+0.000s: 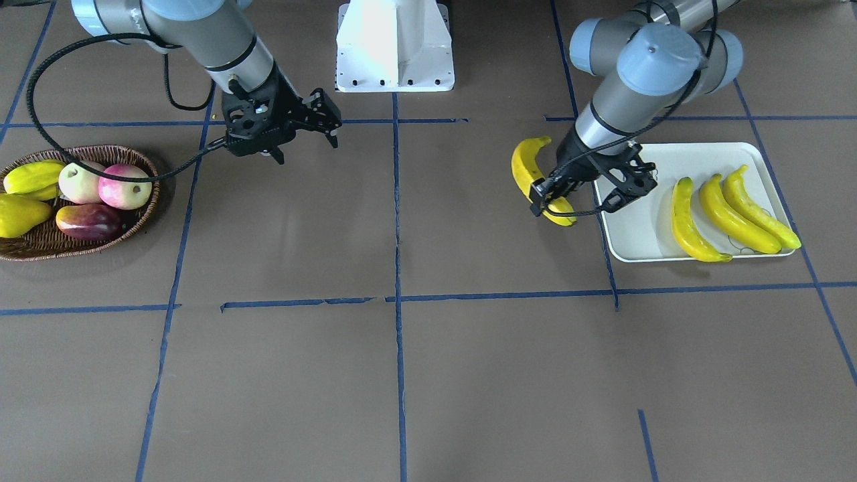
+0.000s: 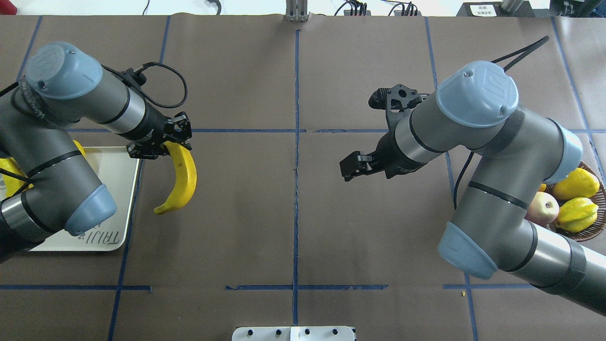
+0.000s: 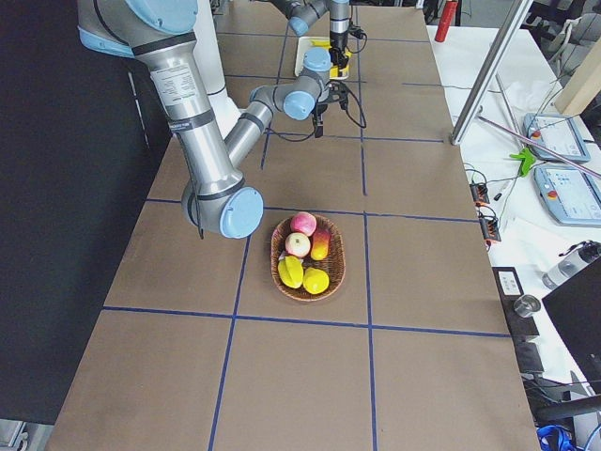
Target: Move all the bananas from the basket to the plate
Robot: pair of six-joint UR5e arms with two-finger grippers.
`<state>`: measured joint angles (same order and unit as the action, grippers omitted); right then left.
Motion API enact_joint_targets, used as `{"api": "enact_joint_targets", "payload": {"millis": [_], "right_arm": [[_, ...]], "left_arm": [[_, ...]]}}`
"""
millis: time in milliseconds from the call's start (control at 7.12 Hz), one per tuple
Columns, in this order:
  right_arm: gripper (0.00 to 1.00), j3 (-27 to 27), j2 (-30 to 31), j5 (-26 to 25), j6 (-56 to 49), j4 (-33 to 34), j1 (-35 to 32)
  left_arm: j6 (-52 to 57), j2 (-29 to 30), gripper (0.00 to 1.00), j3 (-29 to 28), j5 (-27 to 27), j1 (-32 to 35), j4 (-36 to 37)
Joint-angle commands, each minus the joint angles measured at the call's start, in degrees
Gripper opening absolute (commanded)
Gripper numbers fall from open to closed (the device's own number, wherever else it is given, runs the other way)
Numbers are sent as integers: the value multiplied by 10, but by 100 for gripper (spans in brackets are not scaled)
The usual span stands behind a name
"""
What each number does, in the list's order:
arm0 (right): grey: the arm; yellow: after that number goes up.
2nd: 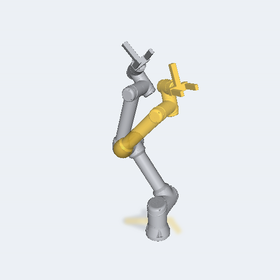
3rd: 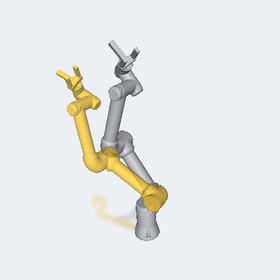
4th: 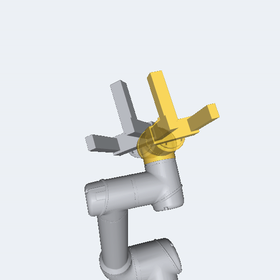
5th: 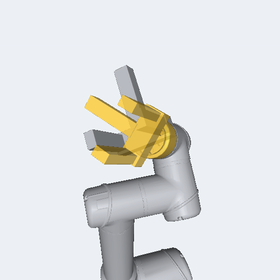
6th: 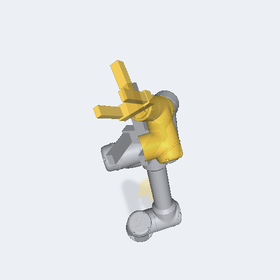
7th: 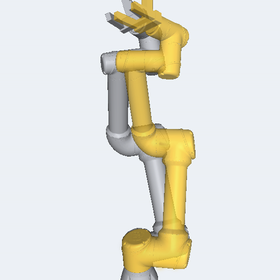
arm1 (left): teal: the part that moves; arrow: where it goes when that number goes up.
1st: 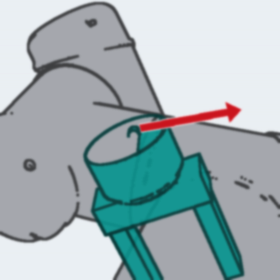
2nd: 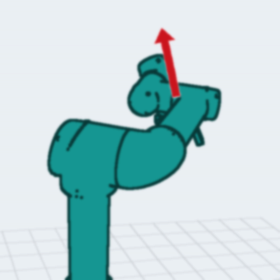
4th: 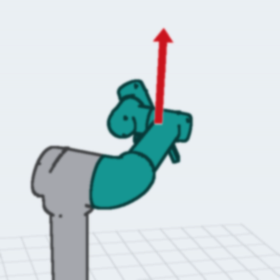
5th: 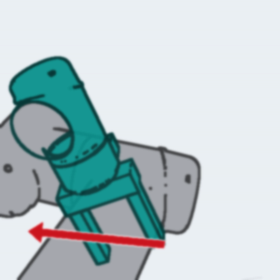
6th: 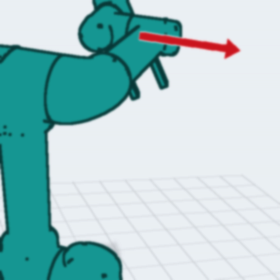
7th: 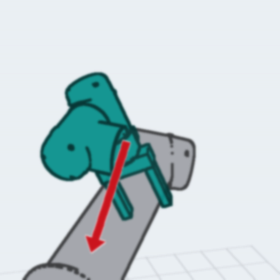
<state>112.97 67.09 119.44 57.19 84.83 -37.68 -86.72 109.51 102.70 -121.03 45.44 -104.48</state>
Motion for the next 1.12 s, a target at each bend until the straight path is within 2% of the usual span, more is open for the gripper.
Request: {"api": "enact_joint_targets", "payload": {"millis": [0, 281, 422, 562, 703, 843, 984], "right_arm": [[99, 15, 88, 2, -134, 7, -33], [99, 26, 148, 21, -230, 7, -78], [99, 26, 154, 29, -242, 7, -86], [99, 26, 155, 30, -242, 7, -86], [99, 25, 156, 30, -243, 7, -86], [99, 25, 159, 30, -243, 8, -91], [99, 24, 168, 30, -248, 9, -104]], "left_arm": [[156, -72, 0, -9, -1, 28, -4], [256, -110, 0, -30, 7, 46, -5], [258, -112, 13, -46, 7, 46, -6], [260, -112, 87, -55, 7, 45, -21], [263, -118, 100, -64, 8, 45, -38], [274, -124, 100, -68, 5, 46, -61], [329, -141, 100, -58, 0, 60, -58]]}}
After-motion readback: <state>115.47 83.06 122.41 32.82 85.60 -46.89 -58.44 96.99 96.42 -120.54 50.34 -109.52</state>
